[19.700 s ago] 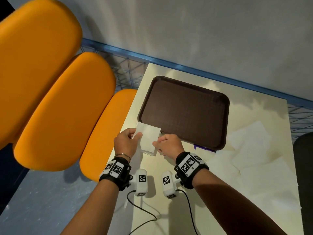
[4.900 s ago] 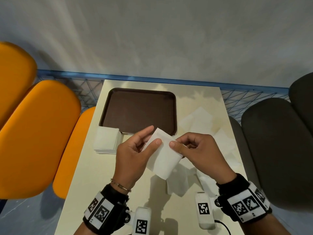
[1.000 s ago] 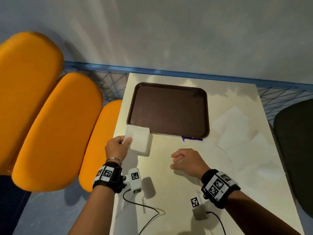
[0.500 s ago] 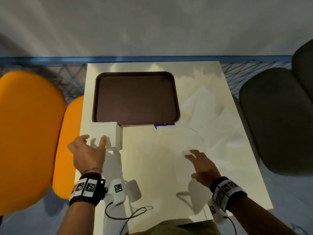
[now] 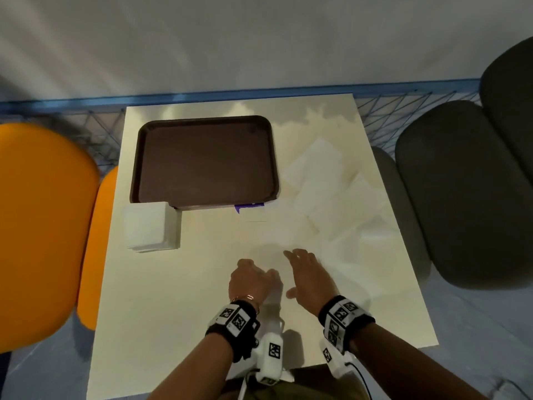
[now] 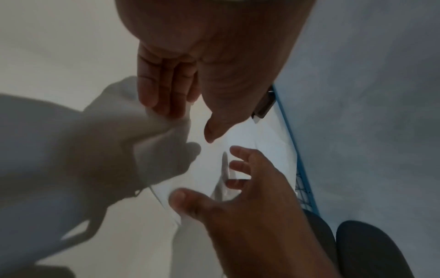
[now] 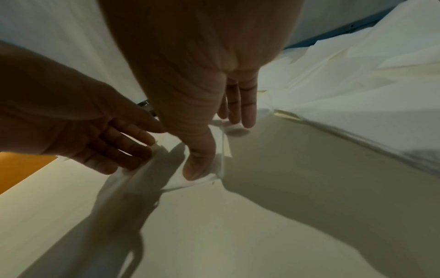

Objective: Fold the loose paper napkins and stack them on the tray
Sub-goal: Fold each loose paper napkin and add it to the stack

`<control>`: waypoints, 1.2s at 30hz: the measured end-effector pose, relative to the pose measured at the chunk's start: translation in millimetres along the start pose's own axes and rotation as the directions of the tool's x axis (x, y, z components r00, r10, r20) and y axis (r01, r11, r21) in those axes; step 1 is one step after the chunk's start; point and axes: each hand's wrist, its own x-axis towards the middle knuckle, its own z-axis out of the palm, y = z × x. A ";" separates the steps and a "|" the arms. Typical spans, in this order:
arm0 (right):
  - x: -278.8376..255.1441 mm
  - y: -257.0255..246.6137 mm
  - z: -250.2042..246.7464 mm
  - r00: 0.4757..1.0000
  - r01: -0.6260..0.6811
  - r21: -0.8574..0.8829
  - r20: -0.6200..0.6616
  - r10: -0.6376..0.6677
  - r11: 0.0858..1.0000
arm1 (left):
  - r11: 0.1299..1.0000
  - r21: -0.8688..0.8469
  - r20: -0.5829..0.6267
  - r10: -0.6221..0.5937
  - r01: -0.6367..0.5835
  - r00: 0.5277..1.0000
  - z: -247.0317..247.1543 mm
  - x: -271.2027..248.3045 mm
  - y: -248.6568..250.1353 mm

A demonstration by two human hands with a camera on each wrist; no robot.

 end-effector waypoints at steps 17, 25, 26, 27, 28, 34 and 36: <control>-9.5 51.3 -28.1 0.993 -0.104 0.819 0.114 0.019 0.565 | 0.848 -0.526 -0.012 0.069 -0.065 0.998 -3.6 -51.2 15.2; -31.5 50.8 -110.2 0.955 -0.088 0.918 0.189 -0.230 0.387 | 0.691 -0.686 0.018 0.332 -0.230 0.943 -38.7 -111.0 19.4; -33.6 49.8 -117.2 0.956 -0.052 0.907 0.166 -0.241 0.419 | 0.681 -0.690 0.010 0.345 -0.244 0.938 -41.7 -115.5 20.6; -36.4 48.5 -125.2 0.956 -0.015 0.894 0.143 -0.254 0.448 | 0.658 -0.709 -0.007 0.354 -0.254 0.935 -43.4 -117.4 20.7; -39.6 46.9 -134.0 0.953 0.031 0.877 0.119 -0.279 0.480 | 0.627 -0.737 -0.020 0.354 -0.253 0.935 -46.4 -120.4 22.5; -56.1 31.1 -183.3 0.886 0.283 0.629 0.118 -0.449 0.724 | 0.427 -0.899 0.049 0.326 -0.101 0.944 -77.3 -120.9 32.3; -61.6 23.9 -197.3 0.867 0.308 0.594 0.146 -0.476 0.743 | 0.473 -0.873 0.082 0.375 -0.114 0.923 -89.0 -118.0 32.8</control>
